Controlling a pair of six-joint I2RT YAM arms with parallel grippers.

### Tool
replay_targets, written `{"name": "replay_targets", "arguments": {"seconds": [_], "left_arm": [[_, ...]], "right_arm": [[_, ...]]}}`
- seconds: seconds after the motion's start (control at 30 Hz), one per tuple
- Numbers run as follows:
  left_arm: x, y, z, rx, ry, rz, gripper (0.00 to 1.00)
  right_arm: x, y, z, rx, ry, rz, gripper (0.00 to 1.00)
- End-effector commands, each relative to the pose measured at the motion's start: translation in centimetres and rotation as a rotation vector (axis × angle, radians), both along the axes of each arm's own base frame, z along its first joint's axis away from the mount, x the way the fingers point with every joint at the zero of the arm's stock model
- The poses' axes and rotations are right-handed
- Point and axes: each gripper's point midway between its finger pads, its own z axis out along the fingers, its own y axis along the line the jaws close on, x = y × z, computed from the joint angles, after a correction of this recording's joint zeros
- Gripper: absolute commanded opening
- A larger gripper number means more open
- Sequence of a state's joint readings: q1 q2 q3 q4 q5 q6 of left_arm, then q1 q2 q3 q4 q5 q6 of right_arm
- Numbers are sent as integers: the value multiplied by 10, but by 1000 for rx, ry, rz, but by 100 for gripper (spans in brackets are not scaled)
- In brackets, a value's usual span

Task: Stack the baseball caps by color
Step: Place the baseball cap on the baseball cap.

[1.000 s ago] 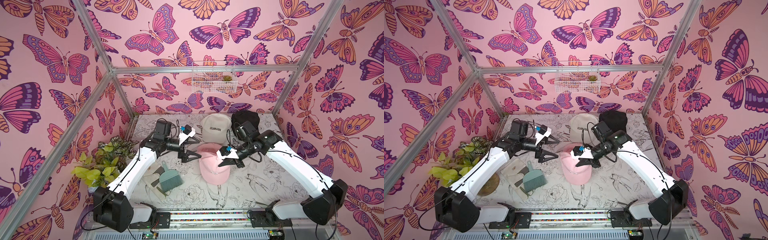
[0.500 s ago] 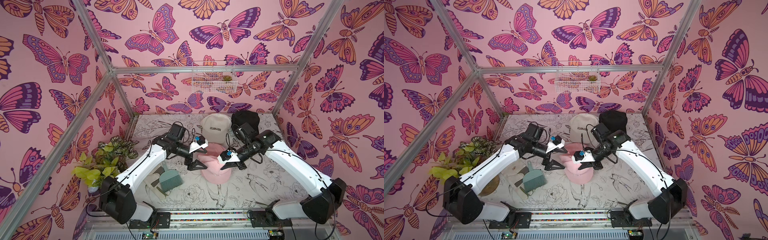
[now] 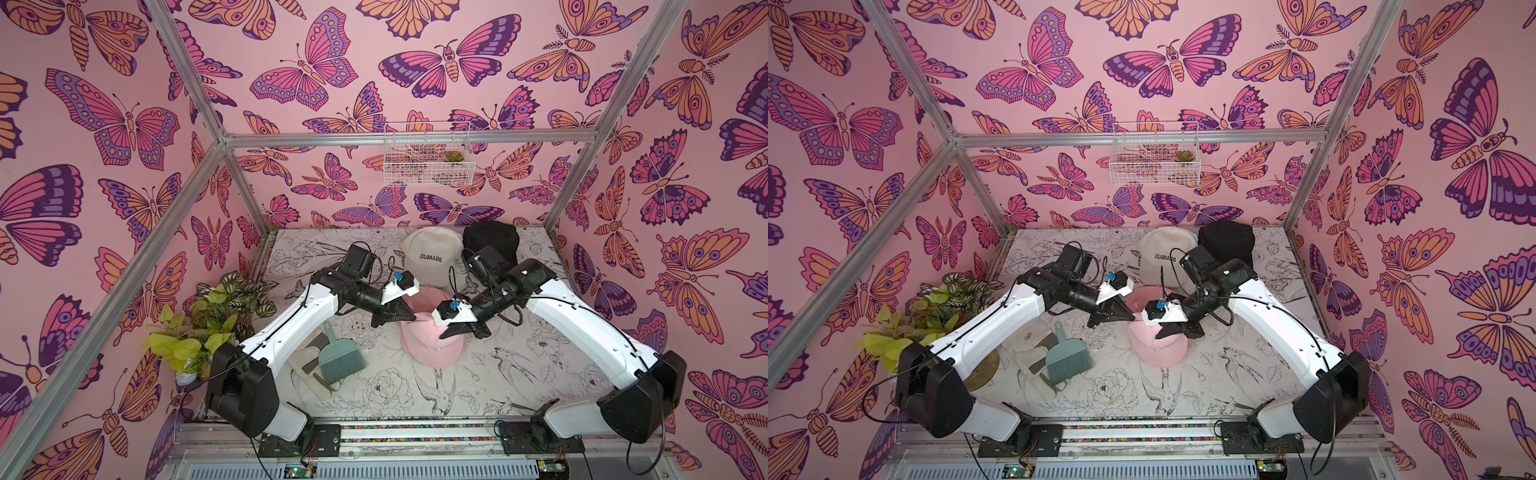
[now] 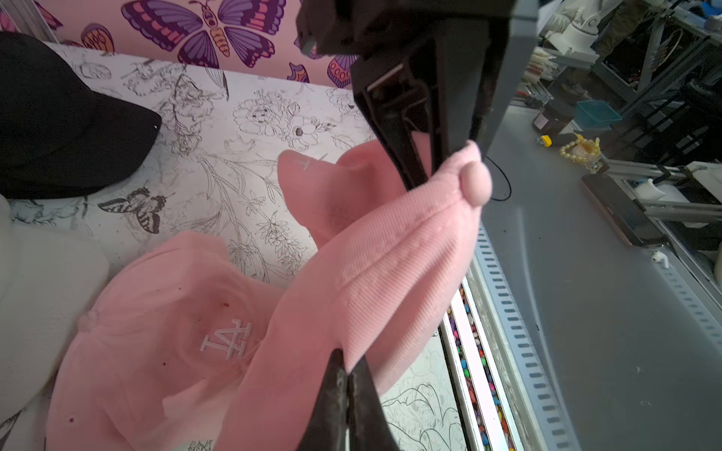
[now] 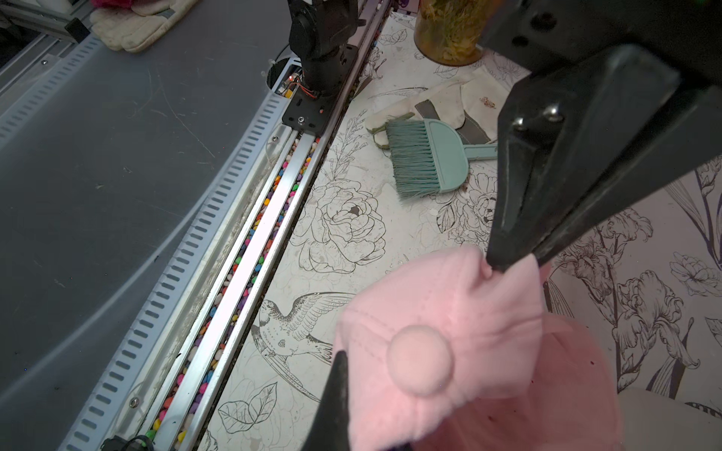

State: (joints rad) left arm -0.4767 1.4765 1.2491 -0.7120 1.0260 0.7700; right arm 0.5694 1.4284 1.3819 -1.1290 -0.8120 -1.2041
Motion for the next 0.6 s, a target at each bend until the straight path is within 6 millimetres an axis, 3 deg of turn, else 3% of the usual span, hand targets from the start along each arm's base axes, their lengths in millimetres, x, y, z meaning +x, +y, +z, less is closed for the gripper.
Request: {"name": "replay_targets", "arguments": {"seconds": [0.0,0.1,0.2,0.37,0.57], "left_arm": [[-11,12,23,-122,26,-37,0],[-6,21,38,-184,37,-20,0],[2,23,41,-176,34,27,0],[1,25,50,-232,64,9,0],[4,28,56,-259,70,10,0]], "right_arm": [[5,-2,-4,19,46,-54,3],[10,-6,-11,31,79,-94,9],[13,-11,-20,29,95,-115,19],[25,-14,-34,41,66,-148,43],[35,-9,-36,86,24,-163,46]]}}
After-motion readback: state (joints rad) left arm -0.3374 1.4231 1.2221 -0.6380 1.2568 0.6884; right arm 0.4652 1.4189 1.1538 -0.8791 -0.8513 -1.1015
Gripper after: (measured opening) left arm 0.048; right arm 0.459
